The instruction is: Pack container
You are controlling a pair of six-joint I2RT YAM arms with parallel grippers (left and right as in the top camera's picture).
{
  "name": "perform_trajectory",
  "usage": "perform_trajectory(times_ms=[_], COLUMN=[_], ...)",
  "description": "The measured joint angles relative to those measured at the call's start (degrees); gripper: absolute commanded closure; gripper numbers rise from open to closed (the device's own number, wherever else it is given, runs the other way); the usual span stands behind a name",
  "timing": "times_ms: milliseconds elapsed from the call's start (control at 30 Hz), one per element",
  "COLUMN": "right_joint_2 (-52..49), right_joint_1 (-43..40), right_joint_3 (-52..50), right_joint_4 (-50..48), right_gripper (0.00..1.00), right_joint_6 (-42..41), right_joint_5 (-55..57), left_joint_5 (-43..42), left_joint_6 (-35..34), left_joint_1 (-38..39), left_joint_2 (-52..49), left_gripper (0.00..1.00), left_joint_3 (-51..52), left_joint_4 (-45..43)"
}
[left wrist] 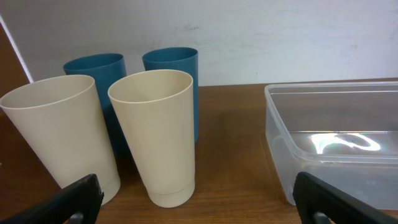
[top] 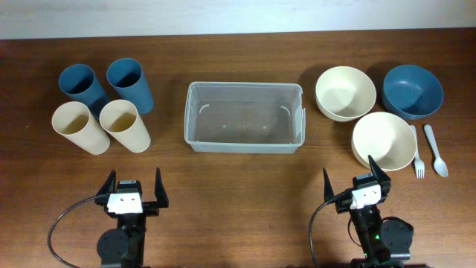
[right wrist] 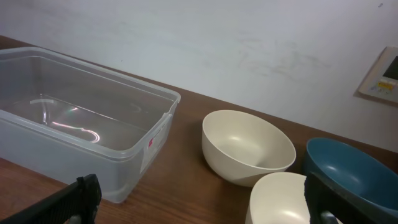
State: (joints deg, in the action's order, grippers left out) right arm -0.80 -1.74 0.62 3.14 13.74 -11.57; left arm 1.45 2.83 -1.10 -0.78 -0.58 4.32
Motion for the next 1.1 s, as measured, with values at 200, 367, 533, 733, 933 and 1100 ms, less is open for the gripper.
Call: perform_trajectory(times_ms=[200,367,533,733,933,1100], right_joint_2=[0.0,0.0,0.0,0.0,0.0,0.0], right_joint_1=[0.0,0.0,0.0,0.0,0.0,0.0], right_joint_3=[0.0,0.0,0.0,0.0,0.0,0.0], right_joint_4=[0.0,0.0,0.0,0.0,-0.22,-0.87], right_gripper=[0.01,0.01,0.01,0.01,0.01,0.01], right_joint_6=[-0.02,0.0,0.02,-0.13,-10.27,-20.65], right_joint_5=[-0.02,0.0,-0.02,-0.07,-3.37,-6.29], left_joint_5=[0.0,0.0,0.0,0.0,0.0,0.0], left_joint_6=[0.0,0.0,0.0,0.0,0.0,0.0], left_joint_1=[0.0,0.0,0.0,0.0,0.0,0.0], left_joint_2=[0.0,0.0,0.0,0.0,0.0,0.0], left_gripper=[0.0,0.0,0.0,0.0,0.0,0.0], left_joint_3=[0.0,0.0,0.0,0.0,0.0,0.0], left_joint_4=[0.0,0.0,0.0,0.02,0.0,0.0])
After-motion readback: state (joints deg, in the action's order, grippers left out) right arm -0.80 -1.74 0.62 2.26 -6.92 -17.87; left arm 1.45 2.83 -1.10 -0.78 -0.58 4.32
